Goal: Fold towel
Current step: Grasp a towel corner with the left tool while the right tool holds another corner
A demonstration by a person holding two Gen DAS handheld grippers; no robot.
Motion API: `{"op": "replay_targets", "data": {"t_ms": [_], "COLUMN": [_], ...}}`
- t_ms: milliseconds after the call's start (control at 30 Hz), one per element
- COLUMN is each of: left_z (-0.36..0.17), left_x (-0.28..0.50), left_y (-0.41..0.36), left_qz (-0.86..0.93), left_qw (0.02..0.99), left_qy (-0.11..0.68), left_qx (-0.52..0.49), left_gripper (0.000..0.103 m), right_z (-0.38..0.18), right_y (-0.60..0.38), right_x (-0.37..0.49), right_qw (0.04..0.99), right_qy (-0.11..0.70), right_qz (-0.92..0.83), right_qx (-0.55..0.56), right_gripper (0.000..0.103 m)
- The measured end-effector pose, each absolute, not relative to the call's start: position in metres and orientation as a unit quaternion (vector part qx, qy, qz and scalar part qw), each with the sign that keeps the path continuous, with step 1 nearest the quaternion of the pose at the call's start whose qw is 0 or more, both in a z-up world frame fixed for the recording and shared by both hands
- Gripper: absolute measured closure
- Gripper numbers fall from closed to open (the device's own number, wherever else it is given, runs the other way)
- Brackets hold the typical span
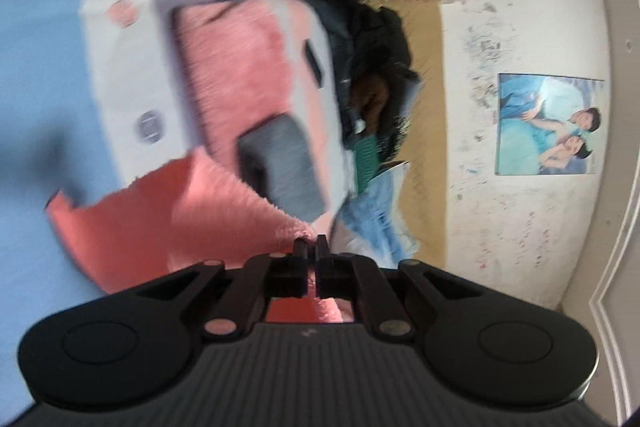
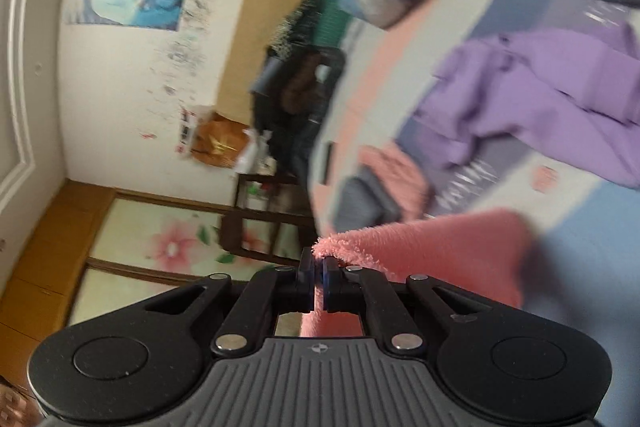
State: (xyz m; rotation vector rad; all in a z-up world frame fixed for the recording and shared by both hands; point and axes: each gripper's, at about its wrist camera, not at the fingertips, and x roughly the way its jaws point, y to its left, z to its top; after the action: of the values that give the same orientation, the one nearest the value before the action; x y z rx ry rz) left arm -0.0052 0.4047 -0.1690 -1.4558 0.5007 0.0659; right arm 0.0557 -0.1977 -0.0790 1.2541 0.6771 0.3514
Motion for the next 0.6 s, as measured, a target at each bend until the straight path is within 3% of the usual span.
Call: {"op": "replay_targets", "data": {"t_ms": [233,333,500,600], "left_z": [-0.063,-0.044,-0.051,-0.084], "left_x": [0.029,0.013,-0.04,-0.077], "left_y": [0.416,0.415,0.409,0.403], "left_qz": [0.002,0.003,0.054,0.125], "left_qw": [0.774,0.792,0.823,0.829], "left_qy": [0.179,0.168,0.206,0.252], "left_qx": [-0.607,-0.587,-0.526,-0.484], "left_gripper": [0.1,0.099,0.099,0.1], "right_z": [-0.003,0.02,-0.013,-0.071], "right_y": [-0.184,-0.181,-0.174,-0.166], "right_x": [0.102,0.097,0.068,0.053], "right_qw": [0.777,0.806,0.815,0.793], "right_qy": [0.279,0.287,0.371,0.443], "right_qz": [0.209,0.227,0.221,0.177], "right_qx": [0.525,0.465,0.386,0.379], "right_gripper": [0.1,0.1,0.099,0.099]}}
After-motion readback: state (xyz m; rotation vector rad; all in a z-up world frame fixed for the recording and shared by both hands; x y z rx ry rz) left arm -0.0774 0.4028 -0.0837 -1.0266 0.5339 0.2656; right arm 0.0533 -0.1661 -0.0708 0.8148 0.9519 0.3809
